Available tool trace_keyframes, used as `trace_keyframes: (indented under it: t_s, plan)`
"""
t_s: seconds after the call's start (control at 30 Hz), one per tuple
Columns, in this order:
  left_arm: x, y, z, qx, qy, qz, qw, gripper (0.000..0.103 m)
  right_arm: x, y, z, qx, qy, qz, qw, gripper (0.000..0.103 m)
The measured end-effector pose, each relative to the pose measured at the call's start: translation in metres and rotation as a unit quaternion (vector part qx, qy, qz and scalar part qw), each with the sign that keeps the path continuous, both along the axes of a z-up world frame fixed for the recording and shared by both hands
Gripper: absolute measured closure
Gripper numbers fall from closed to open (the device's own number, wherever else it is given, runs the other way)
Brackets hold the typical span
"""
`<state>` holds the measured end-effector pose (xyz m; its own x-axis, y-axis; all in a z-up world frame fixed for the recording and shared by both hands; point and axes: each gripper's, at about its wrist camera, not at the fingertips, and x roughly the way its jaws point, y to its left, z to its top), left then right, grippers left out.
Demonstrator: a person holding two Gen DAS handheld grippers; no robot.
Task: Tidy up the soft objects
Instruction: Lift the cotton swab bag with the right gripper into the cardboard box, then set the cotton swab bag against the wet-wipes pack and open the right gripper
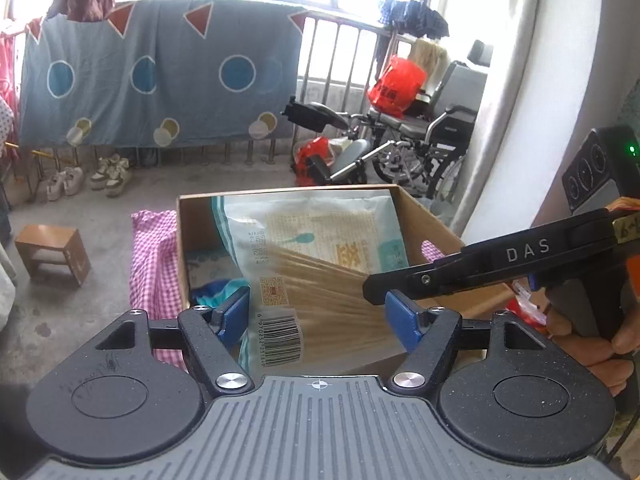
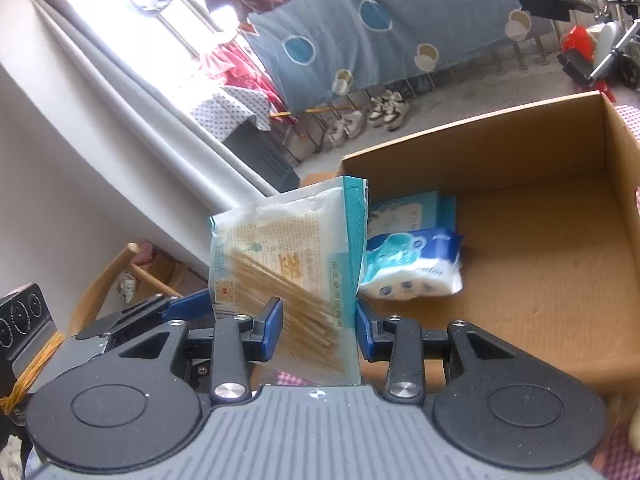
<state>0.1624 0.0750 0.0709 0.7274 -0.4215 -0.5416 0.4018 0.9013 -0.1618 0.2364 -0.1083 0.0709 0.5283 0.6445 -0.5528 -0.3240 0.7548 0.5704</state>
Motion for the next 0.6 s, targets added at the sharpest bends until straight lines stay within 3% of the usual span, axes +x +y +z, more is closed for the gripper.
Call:
trace_keyframes:
  t_s: [0.17,0.33,0.6]
  plan:
    - [0.035,-0.003,-0.019,0.005,0.03,-0.006,0.9995,0.031,0.045,-0.004,-0.023,0.001,0.043,0.007,0.999,0.062]
    - [0.065,-0.01,-0.055,0.005,0.098,-0.022,0.9949,0.031,0.081,0.002,-0.057,-0.005,0.102,0.023,0.995,0.062]
    - [0.084,-0.001,-0.076,0.023,0.169,-0.011,0.9854,0.027,0.113,0.005,-0.109,-0.005,0.222,0.054,0.974,0.057]
